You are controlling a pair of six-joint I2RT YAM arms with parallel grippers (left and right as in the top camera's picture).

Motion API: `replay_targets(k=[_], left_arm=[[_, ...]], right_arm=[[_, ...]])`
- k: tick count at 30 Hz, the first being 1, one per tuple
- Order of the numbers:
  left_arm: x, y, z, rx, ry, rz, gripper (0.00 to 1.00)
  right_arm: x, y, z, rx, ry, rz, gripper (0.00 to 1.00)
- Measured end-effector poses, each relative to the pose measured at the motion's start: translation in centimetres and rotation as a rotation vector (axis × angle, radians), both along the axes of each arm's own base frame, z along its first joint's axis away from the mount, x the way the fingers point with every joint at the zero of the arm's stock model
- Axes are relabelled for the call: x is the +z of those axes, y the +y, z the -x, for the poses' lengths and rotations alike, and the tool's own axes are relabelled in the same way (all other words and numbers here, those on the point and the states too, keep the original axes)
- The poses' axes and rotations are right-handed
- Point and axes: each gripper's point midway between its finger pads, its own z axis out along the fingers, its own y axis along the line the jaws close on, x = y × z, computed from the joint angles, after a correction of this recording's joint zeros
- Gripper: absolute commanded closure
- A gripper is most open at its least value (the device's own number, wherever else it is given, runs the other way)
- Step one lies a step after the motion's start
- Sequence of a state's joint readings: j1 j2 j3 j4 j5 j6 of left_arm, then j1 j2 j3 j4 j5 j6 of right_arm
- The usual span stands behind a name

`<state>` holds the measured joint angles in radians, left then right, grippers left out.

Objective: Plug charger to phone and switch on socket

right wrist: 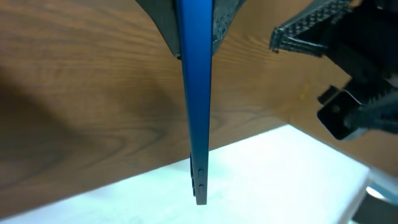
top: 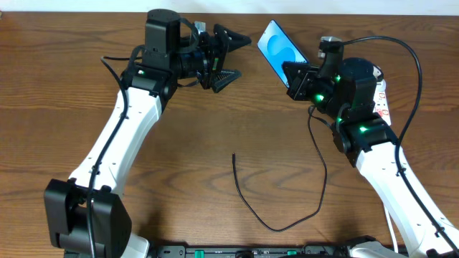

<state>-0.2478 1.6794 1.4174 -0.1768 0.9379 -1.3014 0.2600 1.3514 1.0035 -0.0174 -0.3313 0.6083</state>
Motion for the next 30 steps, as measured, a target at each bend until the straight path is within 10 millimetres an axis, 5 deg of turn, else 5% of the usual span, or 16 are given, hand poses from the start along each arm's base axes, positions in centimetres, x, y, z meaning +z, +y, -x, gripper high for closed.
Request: replay_targets(k=[20,30], left_arm=[[0.6,2.7,-0.7,-0.002,-0.015,0.032,0.1],[0.4,2.9,-1.1,0.02,-0.03,0.014,0.2]], right_arm=[[2.3,1.9,0.6,-0.052,0.267,-0.489,0.99],[3.4,2.2,0.5,-0.077,0.338,-0.644,0.99]])
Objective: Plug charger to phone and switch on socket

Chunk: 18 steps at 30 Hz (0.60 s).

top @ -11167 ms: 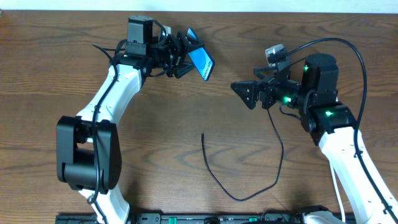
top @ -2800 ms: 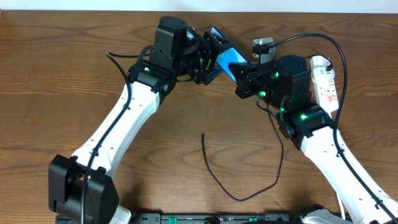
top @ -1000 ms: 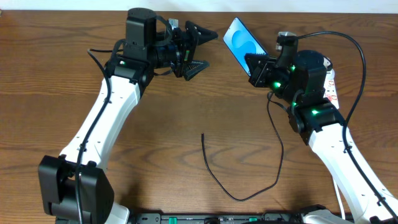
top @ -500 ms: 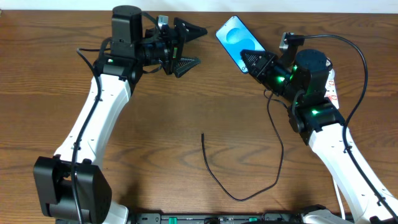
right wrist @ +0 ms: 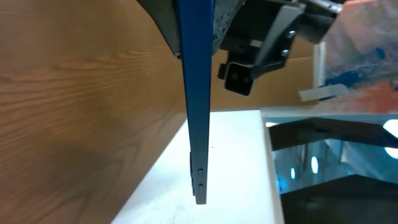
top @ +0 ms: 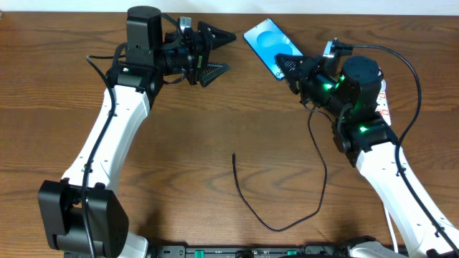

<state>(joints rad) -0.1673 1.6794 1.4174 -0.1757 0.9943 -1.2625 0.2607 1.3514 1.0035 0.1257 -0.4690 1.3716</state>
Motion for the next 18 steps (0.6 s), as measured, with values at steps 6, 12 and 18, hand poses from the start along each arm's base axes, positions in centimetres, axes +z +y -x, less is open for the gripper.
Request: replay_targets(k=[6,12,18], left_arm=[[-0.3,0.3,-0.5,0.033,-0.009,-0.022,0.08],[-0.5,0.6,-0.9,0.059,-0.01,-0.037,0.05],[-0.3,0.8,-1.5,0.082,-0.035,-0.045,0.05]], right_arm=[[1.3,0.6,0.0,0.007,-0.028,-0.048,0.99],[1.7,1.5,0.4,0.025,-0.009,-0.087,0.99],[1.8,2.0,0.7,0.029,0.02,-0.122,0.99]])
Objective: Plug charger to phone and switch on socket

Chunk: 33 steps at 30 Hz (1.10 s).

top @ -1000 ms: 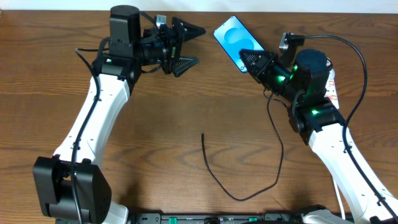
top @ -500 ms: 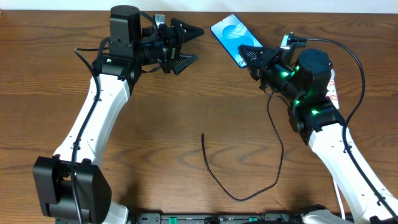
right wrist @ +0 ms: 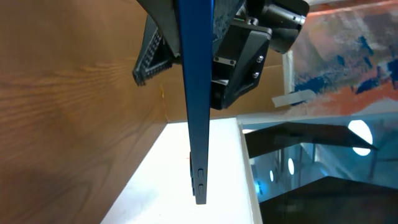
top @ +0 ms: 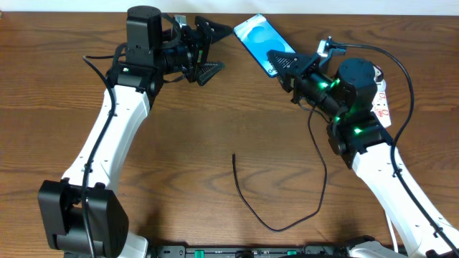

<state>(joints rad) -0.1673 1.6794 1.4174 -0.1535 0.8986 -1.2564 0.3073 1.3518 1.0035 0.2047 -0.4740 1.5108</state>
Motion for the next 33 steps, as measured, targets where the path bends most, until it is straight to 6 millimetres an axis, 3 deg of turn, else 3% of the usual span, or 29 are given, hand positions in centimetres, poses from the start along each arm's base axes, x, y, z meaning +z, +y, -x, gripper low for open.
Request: replay_targets(k=[15,33], left_arm=[[1.1,0.0,-0.6,0.007,-0.065,0.007,0.04],[1.3,0.0,-0.9,0.014,-0.081,0.009,0.04]], right_arm=[[0.0,0.3,0.2,-0.011,0.093,-0.092,0.99],[0.2,3.0,1.6,0.038,0.173,-0.169,0.99]])
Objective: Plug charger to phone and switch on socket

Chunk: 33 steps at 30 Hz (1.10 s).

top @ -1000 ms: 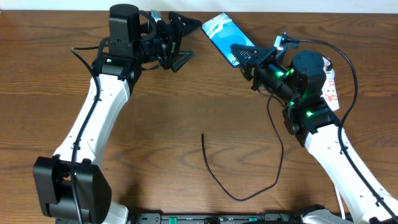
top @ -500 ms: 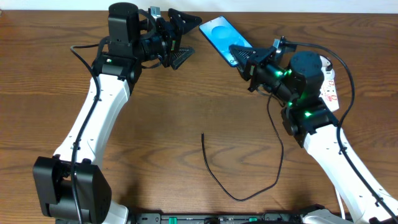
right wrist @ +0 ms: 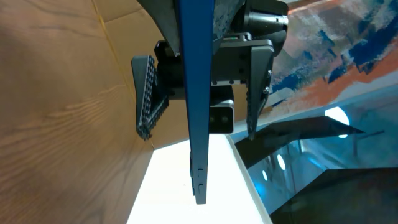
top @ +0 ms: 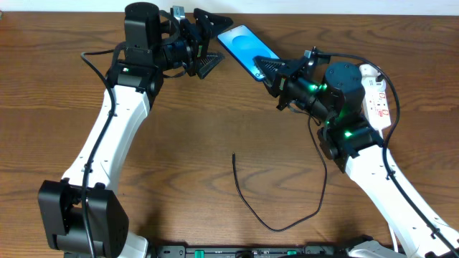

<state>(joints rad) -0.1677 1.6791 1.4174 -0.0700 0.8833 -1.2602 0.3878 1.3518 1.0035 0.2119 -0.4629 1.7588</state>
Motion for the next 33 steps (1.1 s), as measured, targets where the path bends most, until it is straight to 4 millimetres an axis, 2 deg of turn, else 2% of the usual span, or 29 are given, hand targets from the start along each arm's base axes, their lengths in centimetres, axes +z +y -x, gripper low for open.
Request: replay_targets(k=[8,18,33], left_arm=[[-0.2,-0.2,-0.2,0.033,0.029,0.004,0.04],[0.4,-1.8,-0.2,0.043,0.029,0.027,0.04],[0.6,-1.9,-0.2,0.049,0.049,0.045,0.04]], right_arm=[[0.3,0.7,0.3,0.005,0.021,-0.035,0.99],[0.5,0.6,0.2,0.0,0.019,-0.045,0.99],[0.5,1.2,0.6,0.004,0.058,-0.078,0.99]])
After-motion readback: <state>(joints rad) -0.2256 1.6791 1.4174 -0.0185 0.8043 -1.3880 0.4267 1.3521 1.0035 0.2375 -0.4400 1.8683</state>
